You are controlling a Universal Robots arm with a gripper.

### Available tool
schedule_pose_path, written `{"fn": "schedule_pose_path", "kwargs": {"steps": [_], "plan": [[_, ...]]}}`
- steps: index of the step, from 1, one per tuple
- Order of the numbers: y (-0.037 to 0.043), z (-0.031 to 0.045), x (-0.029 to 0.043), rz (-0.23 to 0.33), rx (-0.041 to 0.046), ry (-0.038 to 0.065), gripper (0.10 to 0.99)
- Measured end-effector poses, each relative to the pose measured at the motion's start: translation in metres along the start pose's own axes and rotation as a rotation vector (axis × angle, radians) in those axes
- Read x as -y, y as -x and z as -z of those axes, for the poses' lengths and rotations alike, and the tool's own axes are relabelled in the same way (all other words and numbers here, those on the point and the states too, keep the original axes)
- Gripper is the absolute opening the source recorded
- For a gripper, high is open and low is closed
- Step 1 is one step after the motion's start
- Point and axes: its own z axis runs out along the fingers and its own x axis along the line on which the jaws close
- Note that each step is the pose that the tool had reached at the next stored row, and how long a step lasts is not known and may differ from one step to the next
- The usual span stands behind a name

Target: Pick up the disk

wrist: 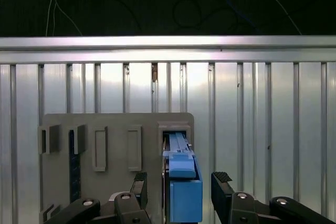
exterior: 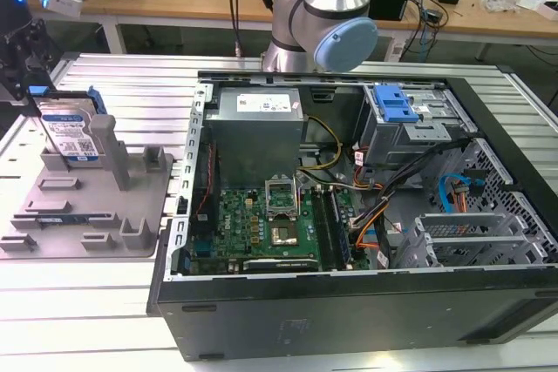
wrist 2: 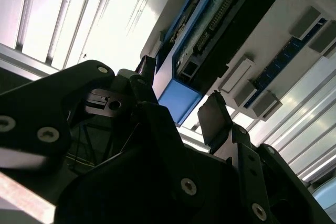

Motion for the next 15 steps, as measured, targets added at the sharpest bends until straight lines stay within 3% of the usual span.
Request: {"fn": "schedule_pose_path", "kwargs": {"steps": [8,10,12,13,15], "plan": [[0.0001,-0.0064,0.0001,0.007,-0.0001,0.000,0.604],[0.0001,-0.0068,0.0000,0.007,-0.0002,0.000,0.522],[0.0001,-0.0069,-0.0001,0.007,-0.0001,0.000,0.522],[0.0001,-0.0070,-0.0001,0.007,-0.0001,0.000,0.451],[0.0001,-0.0070,-0.0001,0.007,-0.0001,0.000,0.451]]}}
